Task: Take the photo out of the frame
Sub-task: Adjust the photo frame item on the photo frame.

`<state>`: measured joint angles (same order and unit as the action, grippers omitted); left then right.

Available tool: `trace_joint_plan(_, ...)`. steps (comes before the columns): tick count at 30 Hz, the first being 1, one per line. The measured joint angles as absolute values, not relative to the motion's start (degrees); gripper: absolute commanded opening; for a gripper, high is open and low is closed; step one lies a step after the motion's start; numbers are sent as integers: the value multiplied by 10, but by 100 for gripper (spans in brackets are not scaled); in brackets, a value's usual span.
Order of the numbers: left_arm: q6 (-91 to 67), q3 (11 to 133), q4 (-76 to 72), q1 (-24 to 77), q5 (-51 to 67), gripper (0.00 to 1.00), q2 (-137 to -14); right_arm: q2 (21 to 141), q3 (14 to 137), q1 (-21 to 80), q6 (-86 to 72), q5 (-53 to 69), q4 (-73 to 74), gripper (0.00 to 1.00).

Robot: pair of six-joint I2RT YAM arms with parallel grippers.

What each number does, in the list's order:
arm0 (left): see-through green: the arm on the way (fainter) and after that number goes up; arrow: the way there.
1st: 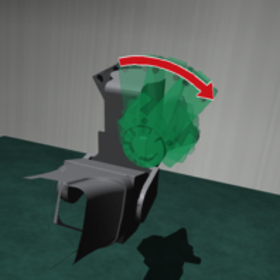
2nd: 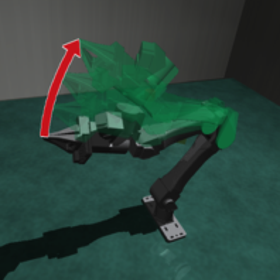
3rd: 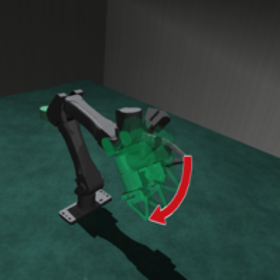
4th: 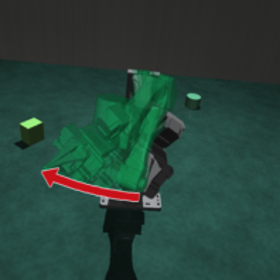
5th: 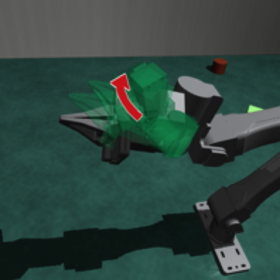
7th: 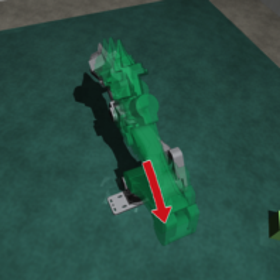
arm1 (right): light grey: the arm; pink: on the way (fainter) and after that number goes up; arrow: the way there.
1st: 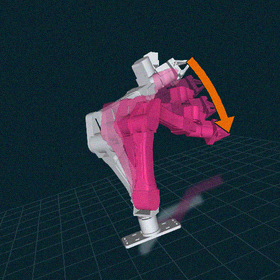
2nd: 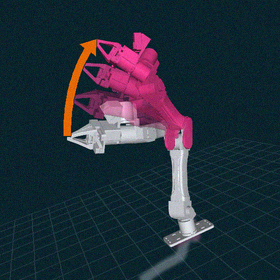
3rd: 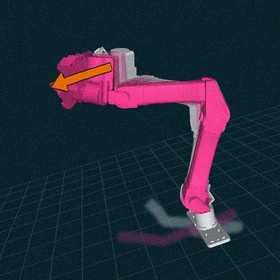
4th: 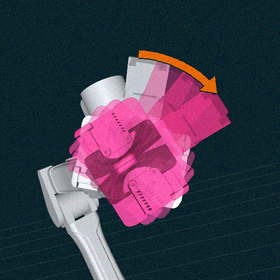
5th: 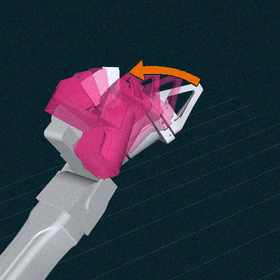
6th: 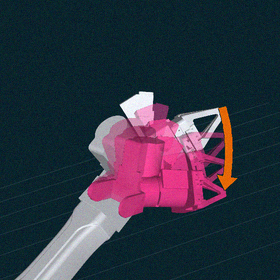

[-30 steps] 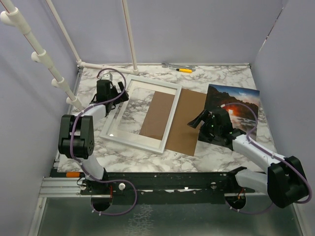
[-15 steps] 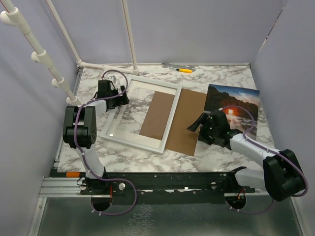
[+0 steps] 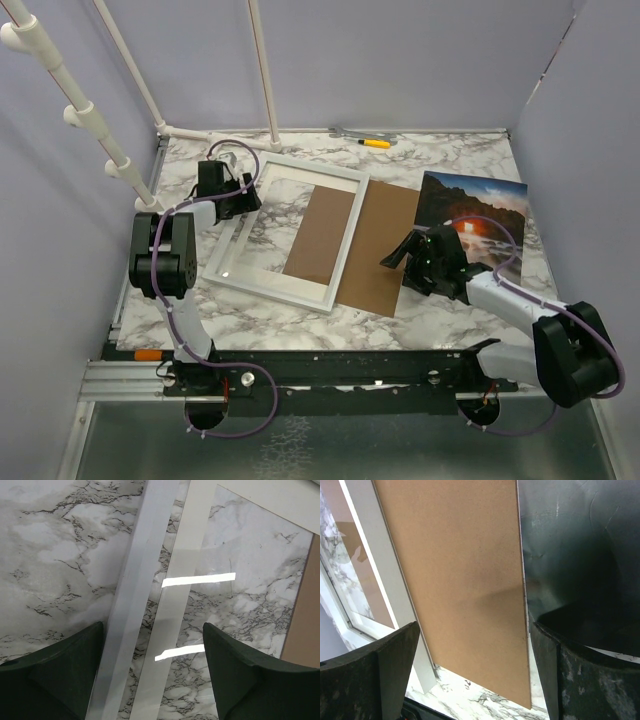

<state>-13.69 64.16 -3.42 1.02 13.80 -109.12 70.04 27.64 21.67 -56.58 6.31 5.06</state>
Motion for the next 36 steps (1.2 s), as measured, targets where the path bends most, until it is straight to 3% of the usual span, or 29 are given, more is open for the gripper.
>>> trace_joint_plan(9, -137, 643, -34, 5, 145, 72, -1095, 710, 276, 217, -566, 63, 43, 96)
trace_joint_plan(36, -156, 648, -36, 26, 153, 71, -1100, 763, 312, 217, -522, 79, 20, 98)
